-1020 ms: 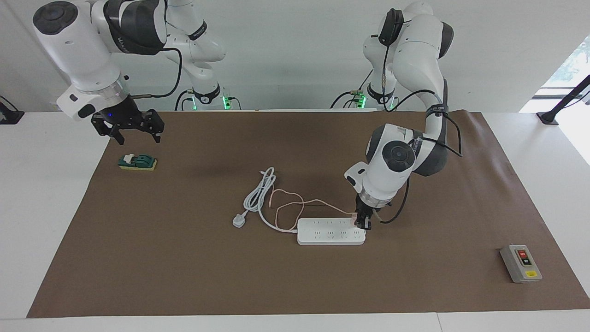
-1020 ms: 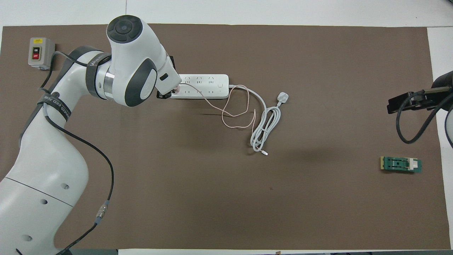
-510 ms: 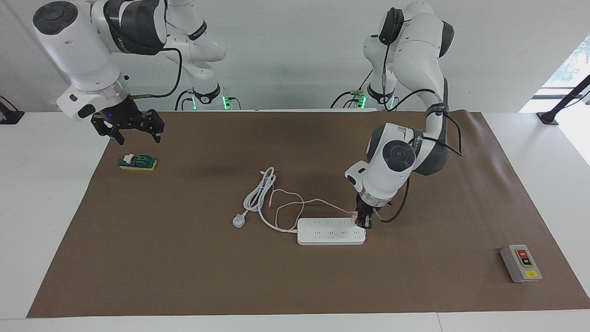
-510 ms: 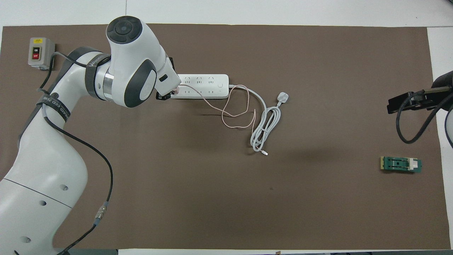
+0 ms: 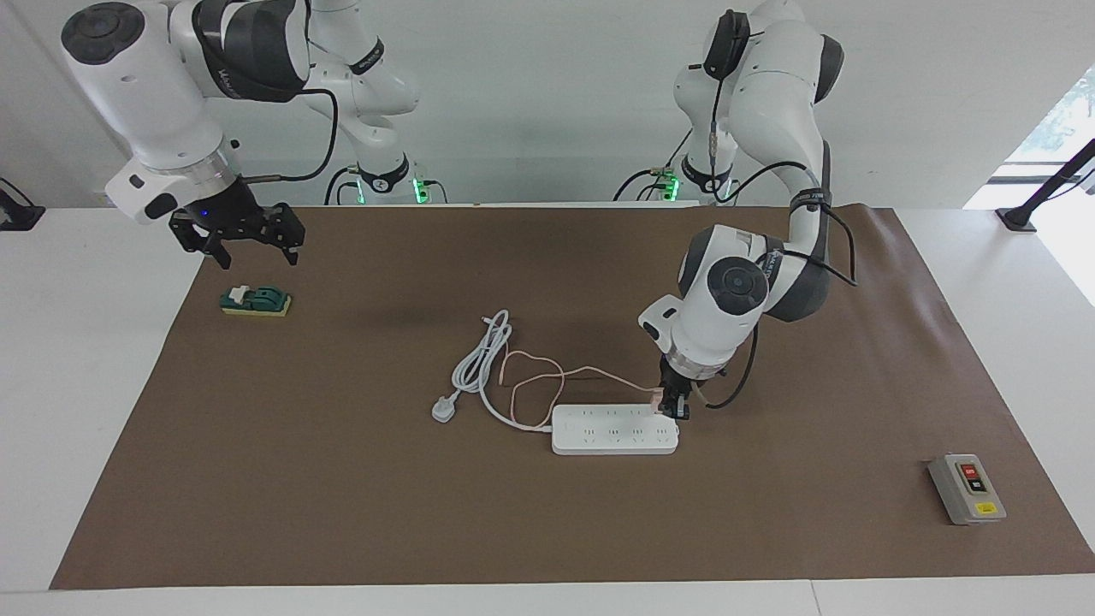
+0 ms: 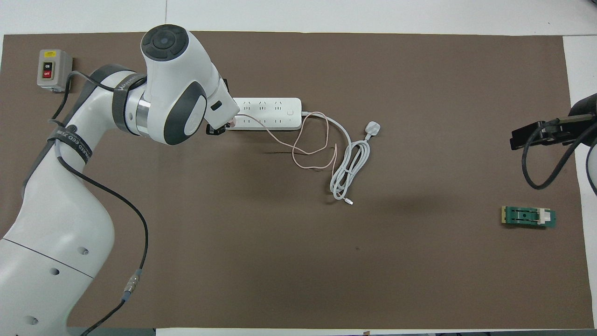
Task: Plug charger into power strip
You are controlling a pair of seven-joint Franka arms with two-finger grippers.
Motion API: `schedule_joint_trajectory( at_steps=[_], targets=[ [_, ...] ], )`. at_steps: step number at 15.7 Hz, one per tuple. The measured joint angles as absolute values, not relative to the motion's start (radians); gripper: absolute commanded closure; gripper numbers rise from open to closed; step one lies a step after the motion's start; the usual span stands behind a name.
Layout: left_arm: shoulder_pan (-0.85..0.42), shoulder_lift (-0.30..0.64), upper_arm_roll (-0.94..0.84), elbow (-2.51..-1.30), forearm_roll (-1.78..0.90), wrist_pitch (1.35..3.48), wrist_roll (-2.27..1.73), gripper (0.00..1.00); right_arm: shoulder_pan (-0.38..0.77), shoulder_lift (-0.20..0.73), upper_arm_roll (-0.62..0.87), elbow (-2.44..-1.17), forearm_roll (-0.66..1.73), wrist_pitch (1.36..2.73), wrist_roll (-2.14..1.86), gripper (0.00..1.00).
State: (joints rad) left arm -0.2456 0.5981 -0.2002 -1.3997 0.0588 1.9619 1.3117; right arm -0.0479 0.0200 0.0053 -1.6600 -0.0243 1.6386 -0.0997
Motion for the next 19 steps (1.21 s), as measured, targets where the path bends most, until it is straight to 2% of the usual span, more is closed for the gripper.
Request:
schedule_joint_trajectory(
  at_steps=[19],
  targets=[
    [-0.244,0.599,-0.196,-1.403,0.068,2.003,1.300,1.00,-0.048,0.020,0.005,-1.660,-0.024,1.639,-0.100,0.00]
  ],
)
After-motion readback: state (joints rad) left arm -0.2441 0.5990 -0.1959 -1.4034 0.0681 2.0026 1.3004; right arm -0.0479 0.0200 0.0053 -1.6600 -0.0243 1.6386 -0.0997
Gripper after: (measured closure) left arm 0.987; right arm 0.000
